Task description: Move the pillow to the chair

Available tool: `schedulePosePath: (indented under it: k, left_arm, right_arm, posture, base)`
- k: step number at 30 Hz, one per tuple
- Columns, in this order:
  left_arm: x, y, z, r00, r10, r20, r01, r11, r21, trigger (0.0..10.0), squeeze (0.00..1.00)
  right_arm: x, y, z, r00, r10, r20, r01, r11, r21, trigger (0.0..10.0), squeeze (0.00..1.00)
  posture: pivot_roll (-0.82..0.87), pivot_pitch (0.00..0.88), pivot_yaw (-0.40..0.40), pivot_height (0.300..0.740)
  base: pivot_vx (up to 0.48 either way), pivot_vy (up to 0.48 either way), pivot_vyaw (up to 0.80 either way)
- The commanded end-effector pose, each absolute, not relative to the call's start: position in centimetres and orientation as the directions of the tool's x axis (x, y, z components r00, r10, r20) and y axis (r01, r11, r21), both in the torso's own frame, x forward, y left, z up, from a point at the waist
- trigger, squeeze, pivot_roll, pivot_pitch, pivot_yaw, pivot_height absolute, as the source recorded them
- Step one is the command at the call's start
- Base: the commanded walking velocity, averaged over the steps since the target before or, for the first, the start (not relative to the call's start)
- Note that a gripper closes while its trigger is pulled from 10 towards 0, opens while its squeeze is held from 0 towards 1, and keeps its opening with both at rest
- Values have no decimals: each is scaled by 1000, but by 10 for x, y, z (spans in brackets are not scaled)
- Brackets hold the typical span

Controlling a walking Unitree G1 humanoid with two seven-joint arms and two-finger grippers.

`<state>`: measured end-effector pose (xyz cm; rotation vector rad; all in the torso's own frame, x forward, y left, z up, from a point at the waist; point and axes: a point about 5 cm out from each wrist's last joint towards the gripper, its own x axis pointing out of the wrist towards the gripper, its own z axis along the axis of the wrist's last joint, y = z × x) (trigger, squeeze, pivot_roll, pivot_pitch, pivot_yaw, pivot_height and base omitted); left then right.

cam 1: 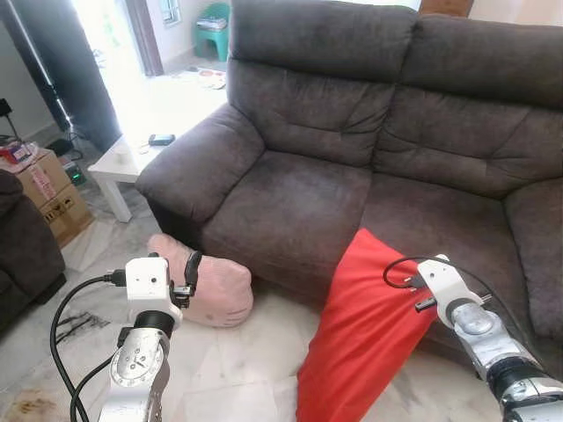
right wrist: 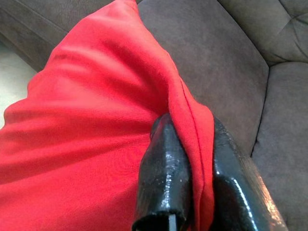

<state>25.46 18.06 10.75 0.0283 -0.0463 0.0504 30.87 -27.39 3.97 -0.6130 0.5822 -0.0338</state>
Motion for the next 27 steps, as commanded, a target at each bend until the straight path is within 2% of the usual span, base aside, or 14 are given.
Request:
schedulePosePath:
  k: [1,16,18,19,20,27]
  left_arm:
    - [256,180,105,999,42,28,-43,999,26,10000,0]
    - [256,180,105,999,42,28,-43,999,26,10000,0]
    - [256,180,106,999,42,28,-43,999,27,10000,0]
    - [254,180,104,999,41,23,-42,999,19,10000,0]
    - [254,180,103,999,41,20,-41,999,17,10000,0]
    - [253,179,101,999,40,13,-40,999,12,10000,0]
  right_arm:
    - [327,-283,72,898,-229,-376,-42,805,-592,10000,0]
    - [327,-283,72,898,-229,-376,-42,805,-592,10000,0]
    - [325,-289,72,893,-254,-372,-29,792,-610,10000,0]
    - [288,-319,44,820,-397,-413,170,857,-487,10000,0]
    - [276,-325,36,794,-433,-426,232,864,-446,10000,0]
    - [273,-323,30,785,-436,-439,250,873,-420,10000,0]
  posture:
    - [83,0,-30,740]
    - [83,0,-30,740]
    - [83,0,-30,740]
    - [84,0,-20,740]
    - [84,0,-20,740]
    - [85,0,-24,740]
  base:
    - [0,0,0]
    - [0,0,0]
    - [0,0,0]
    - [-292,0,0]
    - [-300,0,0]
    - [-310,0,0]
